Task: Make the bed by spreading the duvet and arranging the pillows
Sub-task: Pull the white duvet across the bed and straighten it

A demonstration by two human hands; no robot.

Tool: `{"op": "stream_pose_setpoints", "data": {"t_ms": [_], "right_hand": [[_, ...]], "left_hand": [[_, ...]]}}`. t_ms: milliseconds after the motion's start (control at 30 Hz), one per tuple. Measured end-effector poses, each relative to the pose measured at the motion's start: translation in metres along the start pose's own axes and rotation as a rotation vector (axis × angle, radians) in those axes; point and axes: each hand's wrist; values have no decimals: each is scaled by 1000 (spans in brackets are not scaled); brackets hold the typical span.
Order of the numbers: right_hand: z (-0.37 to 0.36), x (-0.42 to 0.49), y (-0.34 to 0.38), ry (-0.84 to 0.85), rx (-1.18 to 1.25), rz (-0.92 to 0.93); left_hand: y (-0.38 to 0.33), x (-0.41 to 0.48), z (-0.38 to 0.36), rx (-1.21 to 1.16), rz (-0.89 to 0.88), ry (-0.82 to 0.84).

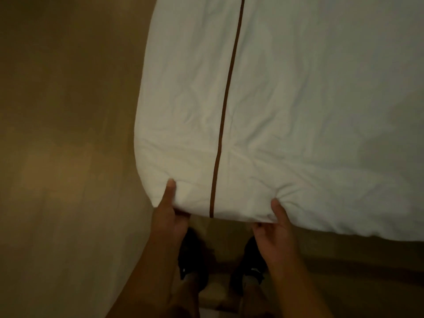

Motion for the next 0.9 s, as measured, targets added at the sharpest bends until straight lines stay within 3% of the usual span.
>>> {"op": "stream_pose_setpoints", "data": {"t_ms": [233,533,700,900], "right_hand": [[-17,-26,74,-46,85,106],[-43,-105,209,-137,-162,375],[-67,-138,271,-38,-147,550],[-108,-148,310,-128,-283,767]], "left_hand": [[-31,-65,-36,25,-227,41],[-44,-180,-113,222,-590,-77],[-61,-224,-167,373,-767,-64],[-93,-236,-230,452,-904,-20]]}}
Point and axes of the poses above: each hand's wrist, its own x-axis towards the middle knuckle, its own z-axis out of the back of the hand, y = z × x, and after that the axes turned 10 degrees about -y, right-handed
